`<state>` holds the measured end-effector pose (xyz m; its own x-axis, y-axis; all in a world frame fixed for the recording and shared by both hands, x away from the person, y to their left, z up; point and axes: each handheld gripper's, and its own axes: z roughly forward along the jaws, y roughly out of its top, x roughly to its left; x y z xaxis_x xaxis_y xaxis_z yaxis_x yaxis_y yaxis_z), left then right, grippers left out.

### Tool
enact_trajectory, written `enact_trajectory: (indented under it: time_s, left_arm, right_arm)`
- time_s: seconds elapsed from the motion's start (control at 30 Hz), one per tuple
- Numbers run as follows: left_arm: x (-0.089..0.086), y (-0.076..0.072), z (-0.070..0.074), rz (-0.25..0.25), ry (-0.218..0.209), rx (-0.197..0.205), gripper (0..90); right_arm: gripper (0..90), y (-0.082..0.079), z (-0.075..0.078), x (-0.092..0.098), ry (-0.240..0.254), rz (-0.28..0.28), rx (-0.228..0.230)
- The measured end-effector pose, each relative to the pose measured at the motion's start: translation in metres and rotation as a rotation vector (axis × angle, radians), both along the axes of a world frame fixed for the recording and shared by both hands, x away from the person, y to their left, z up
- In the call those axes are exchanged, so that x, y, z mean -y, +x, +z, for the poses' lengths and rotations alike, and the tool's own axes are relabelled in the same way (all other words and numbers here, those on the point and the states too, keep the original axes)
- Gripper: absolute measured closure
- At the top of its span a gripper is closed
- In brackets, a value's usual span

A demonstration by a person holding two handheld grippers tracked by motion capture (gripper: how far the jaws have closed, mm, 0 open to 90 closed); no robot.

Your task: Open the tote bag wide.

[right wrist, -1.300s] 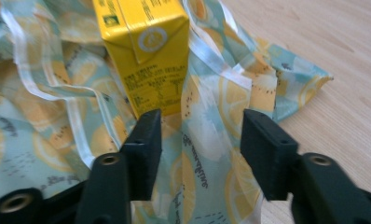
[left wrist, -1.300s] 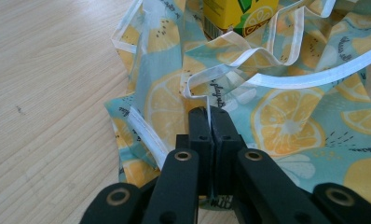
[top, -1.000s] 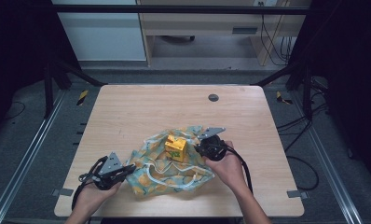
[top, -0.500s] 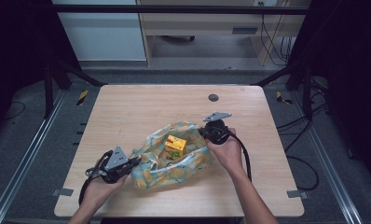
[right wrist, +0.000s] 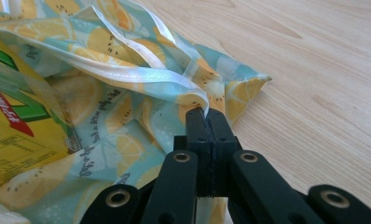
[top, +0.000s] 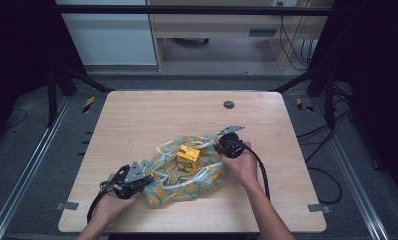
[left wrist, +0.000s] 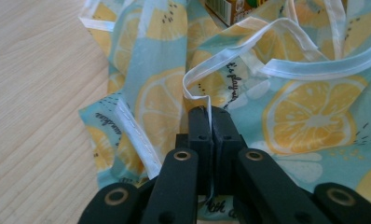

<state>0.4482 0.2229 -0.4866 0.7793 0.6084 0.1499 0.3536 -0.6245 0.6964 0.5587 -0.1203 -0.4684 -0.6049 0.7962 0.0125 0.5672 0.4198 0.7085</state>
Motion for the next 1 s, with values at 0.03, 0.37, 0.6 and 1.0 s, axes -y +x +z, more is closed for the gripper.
enact_trajectory:
  time_s: [0.03, 0.37, 0.6, 1.0]
  left_arm:
    - [0.001, -0.001, -0.001, -0.005, 0.005, -0.002, 88.3]
    - [0.006, -0.006, -0.001, -0.026, 0.000, -0.006, 87.0]
    - [0.007, -0.009, 0.002, -0.034, -0.008, 0.006, 85.5]
    - [-0.004, -0.025, 0.025, 0.027, -0.128, 0.094, 47.0]
  right_arm:
    - [89.4, 0.000, -0.001, 0.000, 0.003, -0.001, -0.006]
    - [65.7, -0.003, 0.006, -0.003, -0.001, -0.002, 0.014]
    - [37.6, -0.014, 0.022, -0.002, 0.003, -0.029, 0.066]
    - [23.6, -0.060, 0.073, 0.004, 0.066, 0.011, 0.173]
